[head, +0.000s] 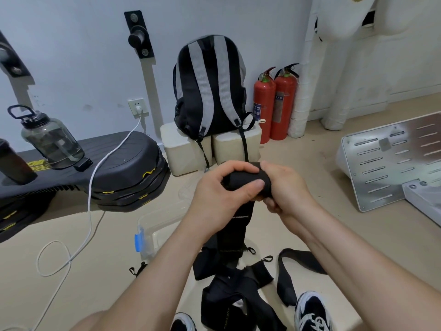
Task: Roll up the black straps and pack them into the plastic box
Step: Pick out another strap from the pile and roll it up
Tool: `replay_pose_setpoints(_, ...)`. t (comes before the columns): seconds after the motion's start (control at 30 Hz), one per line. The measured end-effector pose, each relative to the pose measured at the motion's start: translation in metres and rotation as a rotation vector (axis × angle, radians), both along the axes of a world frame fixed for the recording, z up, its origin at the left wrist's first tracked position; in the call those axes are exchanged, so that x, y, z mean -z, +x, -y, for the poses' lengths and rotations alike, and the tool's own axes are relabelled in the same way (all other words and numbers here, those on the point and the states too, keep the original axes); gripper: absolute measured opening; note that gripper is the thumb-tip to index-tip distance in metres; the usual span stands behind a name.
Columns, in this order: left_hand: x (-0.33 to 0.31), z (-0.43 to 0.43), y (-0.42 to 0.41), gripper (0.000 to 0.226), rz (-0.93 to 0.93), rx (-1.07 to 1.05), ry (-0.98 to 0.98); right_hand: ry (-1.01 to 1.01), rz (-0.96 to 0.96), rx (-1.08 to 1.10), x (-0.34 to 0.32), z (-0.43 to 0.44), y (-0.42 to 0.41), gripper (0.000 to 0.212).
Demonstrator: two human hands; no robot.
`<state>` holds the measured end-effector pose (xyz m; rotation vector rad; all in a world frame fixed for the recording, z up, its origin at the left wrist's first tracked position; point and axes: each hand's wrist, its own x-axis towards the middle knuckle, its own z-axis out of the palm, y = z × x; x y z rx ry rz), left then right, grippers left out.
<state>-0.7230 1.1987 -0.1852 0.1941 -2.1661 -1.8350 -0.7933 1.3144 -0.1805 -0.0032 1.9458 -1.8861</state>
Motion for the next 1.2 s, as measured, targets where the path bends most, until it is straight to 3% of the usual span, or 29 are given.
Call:
replay_pose_setpoints(0.2,-0.004,0.003,0.0,0.006,-0.028,-0.114,0.104,-0.305,0.35,-0.054,-0.002,-0.005,0.001,0.014)
replay_pose_setpoints(0.33,-0.004,0.002,-0.005,0.011,0.026,-0.197,0.212,-0.444,0.383,-0.016,0.001,0.001,0.004,0.021)
replay_pose_setpoints(0.47,0.0,0.001,-0.01,0.015,0.08,-0.269,0.287,-0.498,0.357,-0.026,-0.002,0.001,0.01,0.014)
replay_pose_setpoints(0.53,0.0,0.002,-0.013,0.014,0.112,-0.29,0.317,-0.494,0.346,-0.039,-0.002,0.001,0.01,0.01)
replay_pose_setpoints(0.67,0.004,0.007,-0.014,0.04,0.213,-0.302,0.41,-0.458,0.302,-0.086,0.0,0.0,0.011,0.005)
replay_pose_setpoints(0.87,0.011,0.016,-0.011,0.023,0.422,-0.175,0.362,-0.157,-0.03,-0.315,0.001,-0.003,0.01,0.028)
replay_pose_setpoints(0.97,0.012,0.015,-0.01,0.029,0.438,-0.196,0.183,-0.066,-0.124,-0.455,0.002,-0.003,0.014,0.031)
replay_pose_setpoints(1.1,0.012,0.014,-0.01,0.057,0.462,-0.148,0.087,0.056,-0.267,-0.434,0.007,-0.002,0.011,0.038)
replay_pose_setpoints(1.2,0.007,0.021,-0.01,0.039,0.338,-0.069,0.211,-0.009,-0.207,-0.409,0.005,-0.002,0.008,0.029)
